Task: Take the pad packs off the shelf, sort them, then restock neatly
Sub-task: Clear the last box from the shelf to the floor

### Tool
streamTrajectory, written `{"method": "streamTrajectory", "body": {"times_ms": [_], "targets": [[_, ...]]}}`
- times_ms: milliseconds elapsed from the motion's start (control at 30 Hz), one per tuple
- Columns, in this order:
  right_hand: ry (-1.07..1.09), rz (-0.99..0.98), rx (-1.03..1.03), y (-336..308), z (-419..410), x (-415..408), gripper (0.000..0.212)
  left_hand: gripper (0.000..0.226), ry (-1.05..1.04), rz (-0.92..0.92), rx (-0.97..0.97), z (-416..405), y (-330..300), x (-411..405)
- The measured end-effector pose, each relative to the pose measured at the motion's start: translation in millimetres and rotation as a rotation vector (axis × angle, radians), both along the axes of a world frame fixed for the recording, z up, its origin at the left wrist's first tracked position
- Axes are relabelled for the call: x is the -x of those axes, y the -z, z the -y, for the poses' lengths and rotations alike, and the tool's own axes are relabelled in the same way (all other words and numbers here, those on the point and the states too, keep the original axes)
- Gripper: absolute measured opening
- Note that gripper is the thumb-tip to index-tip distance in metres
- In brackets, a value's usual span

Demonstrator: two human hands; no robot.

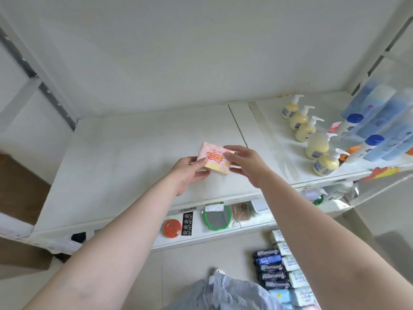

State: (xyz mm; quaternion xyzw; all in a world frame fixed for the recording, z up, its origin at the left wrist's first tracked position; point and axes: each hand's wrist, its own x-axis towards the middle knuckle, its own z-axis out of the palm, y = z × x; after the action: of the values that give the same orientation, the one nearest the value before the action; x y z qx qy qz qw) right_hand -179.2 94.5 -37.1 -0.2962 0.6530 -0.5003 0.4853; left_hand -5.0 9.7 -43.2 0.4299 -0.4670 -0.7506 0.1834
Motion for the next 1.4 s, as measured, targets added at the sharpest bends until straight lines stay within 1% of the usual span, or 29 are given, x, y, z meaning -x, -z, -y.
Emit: {"method": "streamTrajectory", "body": {"times_ms": [100, 167, 233, 333, 433, 500, 600, 700, 767, 900, 1067, 1200, 1233, 1300, 1333, 1400], "targets": [[0.134, 0.038, -0.014, 7, -48, -29, 0.039, 0.044, -0.028, -0.061, -0.012, -40, 5, -18], [0.147, 0.061, -0.069, 11, -87, -51, 0.034, 0.047, -0.044, -0.084, -0.025, -72, 12, -32], [0.166, 0.132, -0.131, 16, -129, -71, 0.033, 0.049, -0.020, -0.082, -0.001, -106, 21, -47], [0.210, 0.211, -0.205, 28, -191, -95, 0.039, 0.051, 0.079, -0.031, 0.050, -160, 33, -67], [0.276, 0.266, -0.183, 36, -250, -105, 0.039, 0.051, 0.218, -0.021, 0.037, -207, 43, -73], [0.288, 0.254, -0.178, 36, -284, -108, 0.041, 0.045, 0.303, -0.005, 0.000, -233, 45, -72], [0.297, 0.210, -0.191, 40, -339, -104, 0.034, 0.032, 0.442, 0.086, -0.067, -277, 42, -67], [0.322, 0.189, -0.207, 50, -399, -96, 0.035, 0.035, 0.516, 0.147, -0.114, -325, 47, -53], [0.347, 0.182, -0.211, 59, -444, -88, 0.038, 0.029, 0.516, 0.169, -0.148, -364, 55, -36], [0.394, 0.213, -0.273, 88, -544, -69, 0.041, 0.009, 0.486, 0.234, -0.228, -460, 89, -5], [0.380, 0.248, -0.451, 126, -648, -52, 0.044, 0.009, 0.463, 0.355, -0.342, -575, 140, 8], [0.352, 0.291, -0.526, 149, -676, -50, 0.042, 0.018, 0.390, 0.403, -0.384, -617, 164, -1], [0.342, 0.295, -0.544, 153, -677, -50, 0.038, 0.016, 0.367, 0.404, -0.400, -620, 166, -3], [0.317, 0.303, -0.559, 163, -674, -50, 0.021, 0.012, 0.337, 0.401, -0.425, -622, 173, -3], [0.312, 0.308, -0.561, 170, -673, -48, 0.018, 0.015, 0.330, 0.402, -0.436, -622, 179, -1], [0.323, 0.319, -0.570, 190, -673, -43, 0.020, 0.020, 0.323, 0.420, -0.454, -622, 197, 7]]}}
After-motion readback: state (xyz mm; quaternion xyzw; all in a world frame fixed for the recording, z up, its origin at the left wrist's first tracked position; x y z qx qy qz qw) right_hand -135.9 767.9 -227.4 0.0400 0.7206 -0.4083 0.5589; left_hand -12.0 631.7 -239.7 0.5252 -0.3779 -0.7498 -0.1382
